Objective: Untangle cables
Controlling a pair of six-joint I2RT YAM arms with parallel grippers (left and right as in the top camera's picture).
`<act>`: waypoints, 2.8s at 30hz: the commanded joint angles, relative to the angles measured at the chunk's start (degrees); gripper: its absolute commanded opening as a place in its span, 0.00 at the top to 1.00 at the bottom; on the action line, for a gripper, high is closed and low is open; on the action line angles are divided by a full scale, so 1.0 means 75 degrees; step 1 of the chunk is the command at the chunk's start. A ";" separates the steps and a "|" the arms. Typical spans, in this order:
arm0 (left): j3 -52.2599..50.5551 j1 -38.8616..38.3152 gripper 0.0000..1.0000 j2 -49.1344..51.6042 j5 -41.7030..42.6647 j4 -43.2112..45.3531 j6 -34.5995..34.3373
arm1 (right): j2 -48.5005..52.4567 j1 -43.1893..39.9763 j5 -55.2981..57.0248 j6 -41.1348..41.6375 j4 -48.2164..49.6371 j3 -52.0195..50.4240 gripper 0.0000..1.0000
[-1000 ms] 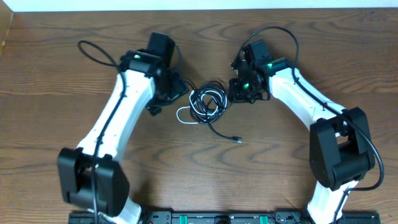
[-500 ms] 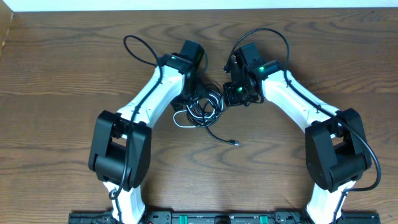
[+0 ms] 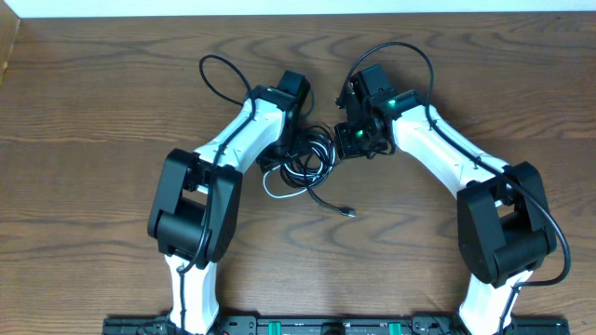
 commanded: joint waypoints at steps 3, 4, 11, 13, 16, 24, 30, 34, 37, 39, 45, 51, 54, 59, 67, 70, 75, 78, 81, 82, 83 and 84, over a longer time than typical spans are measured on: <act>0.0102 0.0020 0.37 0.0431 -0.0248 0.0119 0.0044 | -0.0087 0.0038 0.0125 -0.0134 -0.0015 0.0093 0.99; 0.0102 0.0020 0.48 0.0487 -0.0248 0.0166 0.0044 | -0.0087 0.0038 0.0210 -0.0131 -0.0017 0.0093 0.99; 0.0096 0.0020 0.92 0.0784 -0.0600 0.0175 0.0029 | -0.0087 0.0032 0.1839 -0.0111 -0.0169 0.0093 0.99; 0.0093 0.0023 0.92 0.0784 -0.0962 0.0015 -0.0137 | -0.0087 0.0020 0.2667 -0.0073 -0.0259 0.0093 0.99; 0.0093 0.0070 0.92 0.0784 -0.1352 -0.0198 -0.0481 | -0.0087 -0.0020 0.4409 0.0466 -0.0522 0.0093 0.99; 0.0093 0.0248 0.92 0.0784 -0.1402 -0.0280 -0.0510 | -0.0087 -0.0265 0.6662 0.1416 -0.1072 0.0093 0.99; 0.0050 0.0259 0.92 0.0784 -0.1594 -0.0300 -0.0513 | -0.0087 -0.0702 0.7347 0.2168 -0.1416 0.0093 0.95; -0.0012 0.0259 0.92 0.0784 -0.1591 -0.0297 -0.0516 | -0.0087 -0.1067 0.6968 0.2308 -0.1443 0.0093 0.92; -0.0012 0.0256 0.92 0.0784 -0.1588 -0.0291 -0.0609 | -0.0087 -0.1157 0.5246 0.2270 -0.1160 0.0093 0.69; -0.0012 0.0256 0.92 0.0784 -0.1588 -0.0277 -0.0664 | -0.0087 -0.1154 0.3879 0.1891 -0.0921 0.0093 0.56; -0.0012 0.0256 0.92 0.0784 -0.1588 -0.0265 -0.0662 | -0.0087 -0.1116 0.1102 0.1157 -0.0510 0.0090 0.42; -0.0012 0.0251 0.92 0.0784 -0.1588 -0.0210 -0.0717 | -0.0085 -0.0944 0.0414 0.1151 -0.0350 0.0085 0.33; -0.0012 0.0251 0.92 0.0784 -0.1588 -0.0149 -0.0714 | -0.0076 -0.0769 0.0414 0.1151 -0.0230 0.0082 0.26; -0.0015 0.0248 0.92 0.0784 -0.1588 -0.0122 -0.0708 | -0.0073 -0.0428 0.0507 0.1151 -0.0090 0.0079 0.22; -0.0015 0.0236 0.92 0.0784 -0.1585 -0.0119 -0.0679 | -0.0058 0.0149 0.1699 0.1154 0.0015 0.0079 0.21; -0.0015 0.0236 0.92 0.0784 -0.1588 -0.0119 -0.0682 | -0.0029 0.0289 0.2087 0.1157 0.0023 0.0079 0.23; -0.0015 0.0236 0.92 0.0784 -0.1585 -0.0119 -0.0682 | 0.0006 0.0388 0.2532 0.1157 0.0023 0.0076 0.25; -0.0015 0.0236 0.92 0.0784 -0.1588 -0.0119 -0.0682 | 0.0015 0.0388 0.2649 0.1160 0.0052 0.0035 0.27; -0.0015 0.0236 0.92 0.0784 -0.1588 -0.0119 -0.0682 | 0.0017 0.0376 0.2646 0.1160 0.0160 -0.0026 0.27; -0.0015 0.0236 0.92 0.0784 -0.1588 -0.0119 -0.0682 | 0.0020 0.0376 0.2646 0.1160 0.0192 -0.0047 0.27; -0.0015 0.0236 0.92 0.0784 -0.1585 -0.0119 -0.0682 | 0.0023 0.0376 0.2646 0.1160 0.0224 -0.0064 0.27; -0.0015 0.0236 0.92 0.0784 -0.1585 -0.0122 -0.0682 | 0.0032 0.0382 0.2643 0.1160 0.0236 -0.0067 0.26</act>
